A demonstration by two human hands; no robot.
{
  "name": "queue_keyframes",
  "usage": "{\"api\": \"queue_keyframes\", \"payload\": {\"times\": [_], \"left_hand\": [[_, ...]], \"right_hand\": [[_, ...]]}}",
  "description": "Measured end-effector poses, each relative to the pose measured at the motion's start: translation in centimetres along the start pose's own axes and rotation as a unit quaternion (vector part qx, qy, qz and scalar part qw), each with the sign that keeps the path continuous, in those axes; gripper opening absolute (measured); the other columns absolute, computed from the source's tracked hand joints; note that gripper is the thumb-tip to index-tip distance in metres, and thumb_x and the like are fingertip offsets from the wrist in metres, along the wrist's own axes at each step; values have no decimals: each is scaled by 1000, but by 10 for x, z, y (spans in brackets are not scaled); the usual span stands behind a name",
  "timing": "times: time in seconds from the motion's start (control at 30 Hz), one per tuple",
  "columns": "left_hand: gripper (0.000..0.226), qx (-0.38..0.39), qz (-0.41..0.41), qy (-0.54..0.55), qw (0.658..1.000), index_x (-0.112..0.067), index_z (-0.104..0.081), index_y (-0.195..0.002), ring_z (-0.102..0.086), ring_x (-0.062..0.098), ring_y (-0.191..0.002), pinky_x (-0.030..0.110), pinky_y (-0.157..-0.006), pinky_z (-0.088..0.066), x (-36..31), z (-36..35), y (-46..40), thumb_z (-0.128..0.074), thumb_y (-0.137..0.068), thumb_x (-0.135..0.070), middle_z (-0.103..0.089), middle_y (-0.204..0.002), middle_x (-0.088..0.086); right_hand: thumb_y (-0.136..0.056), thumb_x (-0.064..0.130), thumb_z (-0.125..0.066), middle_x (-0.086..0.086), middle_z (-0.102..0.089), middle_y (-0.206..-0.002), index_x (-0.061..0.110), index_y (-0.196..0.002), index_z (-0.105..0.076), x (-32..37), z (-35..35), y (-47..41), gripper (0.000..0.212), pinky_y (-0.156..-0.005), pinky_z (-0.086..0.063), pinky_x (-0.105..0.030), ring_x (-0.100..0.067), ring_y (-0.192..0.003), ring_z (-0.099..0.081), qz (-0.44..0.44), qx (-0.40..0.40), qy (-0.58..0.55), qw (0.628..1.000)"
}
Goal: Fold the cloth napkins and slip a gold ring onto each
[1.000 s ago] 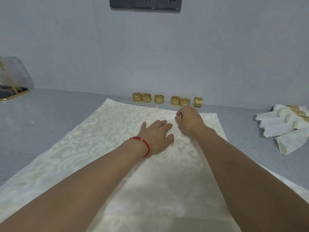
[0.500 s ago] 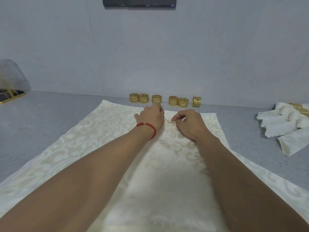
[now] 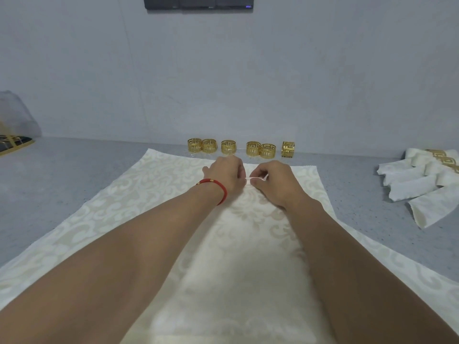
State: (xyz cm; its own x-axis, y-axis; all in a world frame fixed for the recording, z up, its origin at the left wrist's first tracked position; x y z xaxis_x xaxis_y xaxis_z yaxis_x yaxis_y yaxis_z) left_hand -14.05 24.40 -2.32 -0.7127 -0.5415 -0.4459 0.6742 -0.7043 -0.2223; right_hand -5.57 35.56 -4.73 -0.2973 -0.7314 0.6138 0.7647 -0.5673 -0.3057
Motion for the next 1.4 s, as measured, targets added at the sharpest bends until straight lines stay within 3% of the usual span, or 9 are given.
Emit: {"api": "queue_keyframes", "payload": {"times": [0.37, 0.53, 0.63, 0.9, 1.1, 1.2, 1.23, 1.27, 1.4], "left_hand": [[21, 1, -235, -221, 947, -27, -65, -81, -56, 19, -84, 36, -77, -33, -32, -2, 12, -53, -84, -10, -64, -80, -9], [22, 12, -105, -40, 994, -18, -59, -57, -48, 27, -60, 27, -55, -41, -8, 0, 10, -49, -75, -10, -54, -55, 0], [25, -21, -55, 40, 997, -26, -76, -92, -60, 18, -86, 30, -76, -53, 4, 2, 7, -60, -83, -9, -65, -72, -6], [13, 7, -73, -82, 994, -22, -70, -86, -60, 21, -95, 40, -88, -47, -7, -1, 9, -61, -86, -12, -70, -92, -4], [23, 0, -186, -211, 960, -26, -53, -70, -50, 21, -83, 34, -75, -30, -35, 4, 24, -53, -85, -10, -58, -74, -7], [35, 40, -132, -121, 983, -27, -46, -57, -47, 26, -73, 33, -66, -32, -23, 2, 25, -52, -85, -7, -39, -61, -6], [6, 42, -141, -88, 985, -4, -48, -75, -46, 29, -68, 31, -61, -34, -21, 1, 25, -52, -81, -2, -35, -58, -5], [33, 16, -116, -46, 992, -16, -31, -58, -45, 28, -64, 28, -58, -36, -12, 2, 24, -50, -77, 2, -35, -58, -5], [32, -73, 36, 169, 982, -21, -81, -81, -63, 8, -80, 19, -78, -54, 22, 10, 36, -57, -84, 0, -71, -82, -8]], "right_hand": [[-78, 0, -56, -7, -71, -86, 14, -84, -75, 29, 1, 4, 25, -72, -58, -44, -31, -82, -66, 84, 57, 183, 978], [-86, 14, -58, 0, -72, -73, 17, -77, -76, 17, 9, 9, 20, -69, -60, -41, -24, -72, -68, 25, 48, 87, 995], [-87, 13, -68, 3, -68, -71, 15, -84, -77, 12, 10, 10, 10, -70, -56, -34, -21, -72, -65, 13, 34, 38, 999], [-85, 11, -67, 14, -63, -84, 22, -82, -69, 26, 11, 11, 12, -87, -48, -39, -16, -90, -59, 53, 41, 135, 989], [-82, -1, -50, 2, -62, -102, 27, -92, -63, 40, 6, 18, 32, -75, -39, -33, -28, -97, -60, 72, 96, 272, 955], [-83, 3, -53, 3, -64, -102, 27, -97, -70, 30, 7, 24, 32, -77, -49, -34, -26, -94, -63, 59, 97, 238, 965], [-84, 7, -55, 5, -67, -98, 26, -96, -73, 27, 10, 27, 29, -79, -53, -35, -24, -91, -64, 53, 78, 204, 974], [-86, 10, -55, 6, -68, -94, 24, -95, -74, 24, 12, 30, 25, -80, -56, -37, -22, -88, -65, 47, 52, 165, 984], [-95, 16, -61, -2, -70, -101, 16, -109, -75, 7, 13, 35, 20, -89, -53, -42, -22, -98, -63, 15, -31, 89, 995]]}}
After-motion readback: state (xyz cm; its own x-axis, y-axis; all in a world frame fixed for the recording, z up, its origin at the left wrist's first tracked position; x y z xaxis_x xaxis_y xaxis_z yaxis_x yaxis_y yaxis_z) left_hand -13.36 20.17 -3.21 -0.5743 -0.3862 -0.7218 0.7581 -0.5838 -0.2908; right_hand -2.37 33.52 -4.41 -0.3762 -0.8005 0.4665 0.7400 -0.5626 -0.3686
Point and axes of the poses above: each hand's wrist, its own y-axis away from the middle knuckle, its own z-axis out of the back of the hand, x = y × z, the point moved 9 cm from there along -y, towards the middle knuckle
